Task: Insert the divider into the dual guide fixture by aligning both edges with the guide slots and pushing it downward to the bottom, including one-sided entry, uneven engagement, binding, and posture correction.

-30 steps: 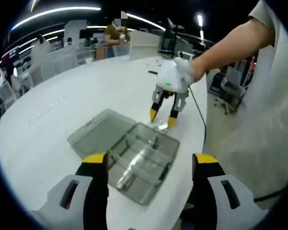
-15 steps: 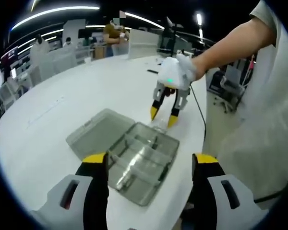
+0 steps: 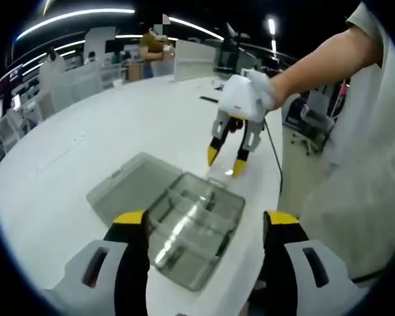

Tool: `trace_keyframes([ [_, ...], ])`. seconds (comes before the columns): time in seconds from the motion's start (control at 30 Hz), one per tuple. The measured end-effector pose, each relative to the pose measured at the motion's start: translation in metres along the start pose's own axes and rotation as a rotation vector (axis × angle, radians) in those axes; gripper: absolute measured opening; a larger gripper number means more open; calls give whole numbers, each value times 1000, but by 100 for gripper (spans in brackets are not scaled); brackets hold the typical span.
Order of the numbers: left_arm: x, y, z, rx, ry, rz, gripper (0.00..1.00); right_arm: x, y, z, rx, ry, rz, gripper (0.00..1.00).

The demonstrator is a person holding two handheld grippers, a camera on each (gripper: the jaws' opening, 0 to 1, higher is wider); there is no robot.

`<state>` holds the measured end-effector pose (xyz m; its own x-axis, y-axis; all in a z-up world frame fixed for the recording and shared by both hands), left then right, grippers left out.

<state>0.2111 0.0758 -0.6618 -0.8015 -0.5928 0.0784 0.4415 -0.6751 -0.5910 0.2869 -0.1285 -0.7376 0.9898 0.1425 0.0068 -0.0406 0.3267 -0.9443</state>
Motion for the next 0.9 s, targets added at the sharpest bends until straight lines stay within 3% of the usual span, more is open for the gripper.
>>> trace_keyframes([
  [0.47,0,14,5,4,-19,-22,67,-9,-14,10,31,9,-24,26],
  [0.9,4,24,9,5,-53,-44,62,-19,-27,32,75,-12,-55,26],
])
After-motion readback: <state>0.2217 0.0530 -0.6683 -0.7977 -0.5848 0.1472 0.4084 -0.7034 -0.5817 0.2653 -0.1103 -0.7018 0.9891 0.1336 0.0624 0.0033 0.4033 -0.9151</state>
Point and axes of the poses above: the point that each gripper's makers call its tool centre point, and the gripper's own axes: y roughly forward along the fingers, x roughly to its right, z roughly out of its top, the point moved 7 cm from there along -y, roughly backward along the fingers, and after that the axes turned 4 degrees about y, right-handed, at the moved point
